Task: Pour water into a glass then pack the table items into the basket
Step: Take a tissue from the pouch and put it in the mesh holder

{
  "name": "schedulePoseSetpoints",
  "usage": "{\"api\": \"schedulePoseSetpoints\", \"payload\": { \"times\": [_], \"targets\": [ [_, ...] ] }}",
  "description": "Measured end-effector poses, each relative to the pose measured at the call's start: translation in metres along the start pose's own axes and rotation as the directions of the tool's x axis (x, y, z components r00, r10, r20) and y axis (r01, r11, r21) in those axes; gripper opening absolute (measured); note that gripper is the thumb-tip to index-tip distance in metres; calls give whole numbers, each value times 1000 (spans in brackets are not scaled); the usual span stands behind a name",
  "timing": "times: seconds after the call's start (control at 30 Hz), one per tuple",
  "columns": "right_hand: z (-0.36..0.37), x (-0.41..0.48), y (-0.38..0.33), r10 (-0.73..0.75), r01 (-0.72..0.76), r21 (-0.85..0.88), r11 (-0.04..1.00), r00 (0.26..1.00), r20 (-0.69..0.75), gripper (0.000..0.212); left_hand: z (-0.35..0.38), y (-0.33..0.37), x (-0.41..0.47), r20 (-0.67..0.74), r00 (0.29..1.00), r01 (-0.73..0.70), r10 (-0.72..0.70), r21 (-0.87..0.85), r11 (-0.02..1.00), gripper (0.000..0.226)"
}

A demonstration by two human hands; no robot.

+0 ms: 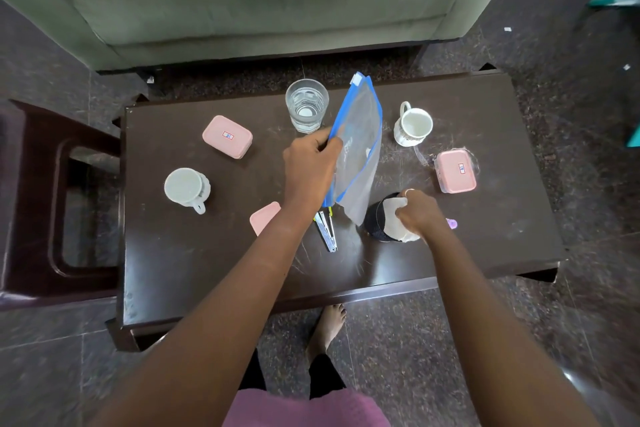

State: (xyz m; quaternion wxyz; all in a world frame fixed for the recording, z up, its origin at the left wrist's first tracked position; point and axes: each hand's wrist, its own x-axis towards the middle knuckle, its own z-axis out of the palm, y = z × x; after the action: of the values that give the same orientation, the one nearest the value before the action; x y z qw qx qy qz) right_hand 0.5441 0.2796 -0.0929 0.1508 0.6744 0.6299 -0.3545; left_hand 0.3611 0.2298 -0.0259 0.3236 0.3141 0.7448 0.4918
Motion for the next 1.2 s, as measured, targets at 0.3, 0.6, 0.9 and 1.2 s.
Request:
{"api": "schedulePoseSetpoints", "payload": {
  "times": [0.3,0.6,0.9,1.2],
  "targets": [
    [12,1,-11,-27,31,-103,994,999,41,24,-3,-1,-10,32,999,18,-18,26,1000,26],
    [25,0,-17,32,-36,-107,994,998,-45,26,0,-3,-15,46,998,37,-39,42,998,28],
    [20,-1,-17,47,-46,-131,990,999,6,27,3,-8,-17,109,992,61,-69,70,996,19],
    [-21,-27,-49,-59,108,99,989,914,-402,40,0,-12,-8,216,970,79,-115,169,982,15]
  ]
}}
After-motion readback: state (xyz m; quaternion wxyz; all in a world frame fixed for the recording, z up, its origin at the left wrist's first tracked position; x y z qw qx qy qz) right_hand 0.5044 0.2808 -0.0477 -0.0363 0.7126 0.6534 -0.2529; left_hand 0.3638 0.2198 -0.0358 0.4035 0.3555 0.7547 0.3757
